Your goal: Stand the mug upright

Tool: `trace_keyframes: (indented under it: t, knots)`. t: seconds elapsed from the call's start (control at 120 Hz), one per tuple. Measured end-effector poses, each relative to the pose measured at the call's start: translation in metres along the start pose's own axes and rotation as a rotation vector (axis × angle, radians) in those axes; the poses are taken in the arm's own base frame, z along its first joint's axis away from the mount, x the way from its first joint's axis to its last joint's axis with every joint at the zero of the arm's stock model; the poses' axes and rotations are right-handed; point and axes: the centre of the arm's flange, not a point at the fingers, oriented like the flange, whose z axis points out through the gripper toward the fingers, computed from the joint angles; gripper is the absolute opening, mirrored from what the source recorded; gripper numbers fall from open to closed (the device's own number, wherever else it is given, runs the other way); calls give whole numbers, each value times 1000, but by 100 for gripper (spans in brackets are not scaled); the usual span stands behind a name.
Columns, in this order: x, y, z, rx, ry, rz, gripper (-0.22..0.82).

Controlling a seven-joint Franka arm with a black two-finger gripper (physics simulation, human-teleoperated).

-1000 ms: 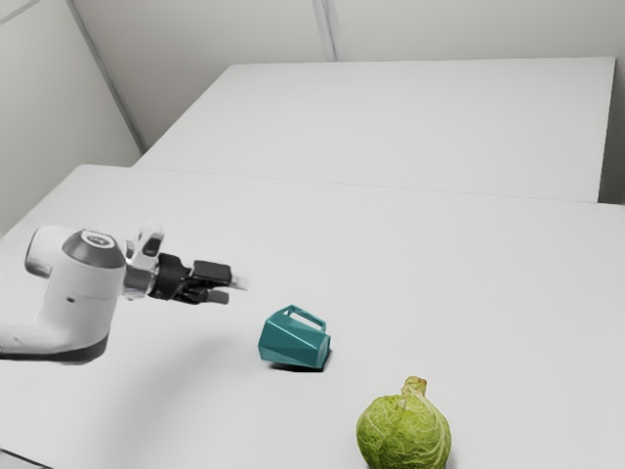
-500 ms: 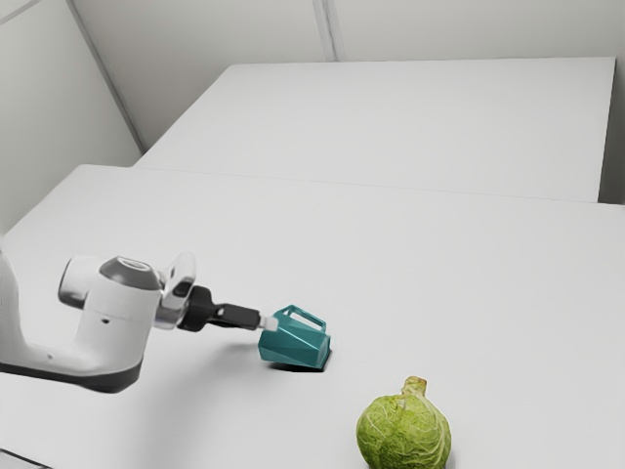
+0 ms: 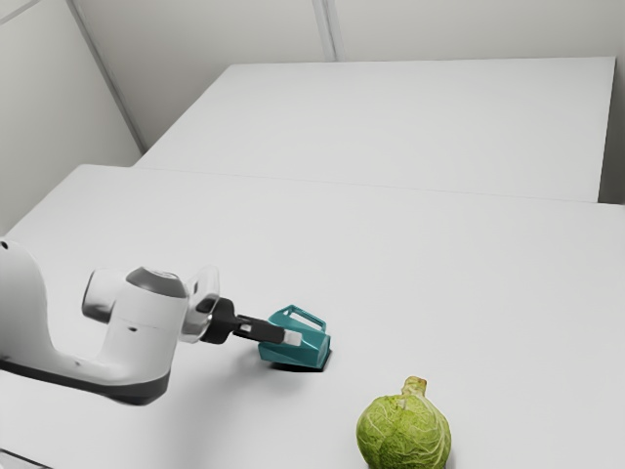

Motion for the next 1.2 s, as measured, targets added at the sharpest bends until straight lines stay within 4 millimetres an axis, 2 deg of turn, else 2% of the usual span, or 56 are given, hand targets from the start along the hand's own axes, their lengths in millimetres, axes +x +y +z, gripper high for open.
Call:
trace_keyframes:
  t: [0.208,0.442,0.675,0.975,1.075,1.2]
  knots:
    - [-2,10,5,-2,24,-7,28]
    - [13,21,6,-12,61,12,24]
    - [20,31,9,-12,70,25,-5]
    - [31,33,5,10,89,35,-16]
    - [48,35,2,18,100,80,-17]
    - [89,32,-12,50,68,257,-18]
